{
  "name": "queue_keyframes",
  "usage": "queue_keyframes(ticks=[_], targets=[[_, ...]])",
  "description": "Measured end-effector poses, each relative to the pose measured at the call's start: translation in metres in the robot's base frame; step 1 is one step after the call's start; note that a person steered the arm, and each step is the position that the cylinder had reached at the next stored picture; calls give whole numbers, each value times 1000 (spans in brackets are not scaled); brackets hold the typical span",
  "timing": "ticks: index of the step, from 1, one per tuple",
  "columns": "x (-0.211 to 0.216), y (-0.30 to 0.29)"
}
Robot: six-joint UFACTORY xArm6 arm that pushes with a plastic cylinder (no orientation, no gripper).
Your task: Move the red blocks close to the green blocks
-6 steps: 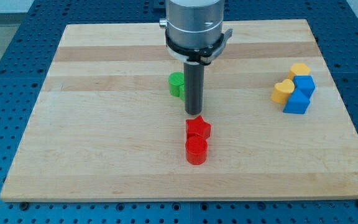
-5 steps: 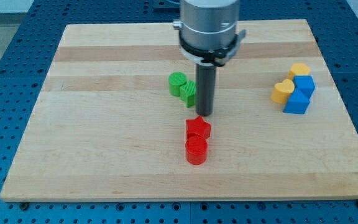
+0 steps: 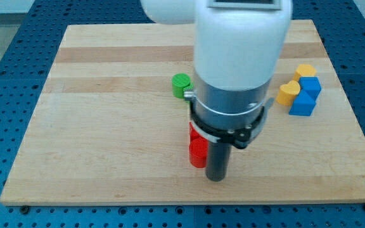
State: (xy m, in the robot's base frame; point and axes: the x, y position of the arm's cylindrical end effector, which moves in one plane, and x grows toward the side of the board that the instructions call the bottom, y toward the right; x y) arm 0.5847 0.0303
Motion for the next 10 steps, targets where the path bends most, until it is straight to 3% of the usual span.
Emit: queue_keyframes(ticks=[5, 10], targets=[[-85, -17], [-112, -66]])
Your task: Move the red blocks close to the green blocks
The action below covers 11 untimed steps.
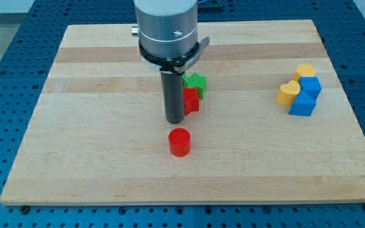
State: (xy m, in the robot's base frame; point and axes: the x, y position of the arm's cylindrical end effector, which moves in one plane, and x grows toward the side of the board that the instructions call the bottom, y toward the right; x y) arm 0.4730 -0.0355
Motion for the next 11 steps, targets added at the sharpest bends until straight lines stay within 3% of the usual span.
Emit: queue_keyframes(ticks=[3, 5, 7, 11], targets=[[47, 56], [97, 38], [50, 31], [41, -38]])
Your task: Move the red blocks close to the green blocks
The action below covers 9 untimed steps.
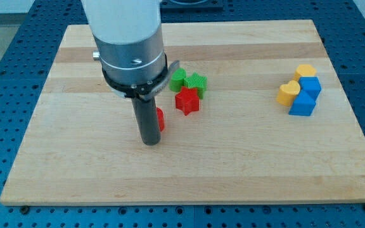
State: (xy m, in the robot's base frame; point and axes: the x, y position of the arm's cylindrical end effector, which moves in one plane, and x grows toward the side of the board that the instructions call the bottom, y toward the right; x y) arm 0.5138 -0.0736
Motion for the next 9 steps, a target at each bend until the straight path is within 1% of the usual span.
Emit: queue_keyframes(ticks=[1, 3, 4, 5, 7, 8, 9], targets=[[-18, -1], [-28, -51], [-37, -48], [-46, -25], [-39, -7], [-42, 7], [-58, 13]])
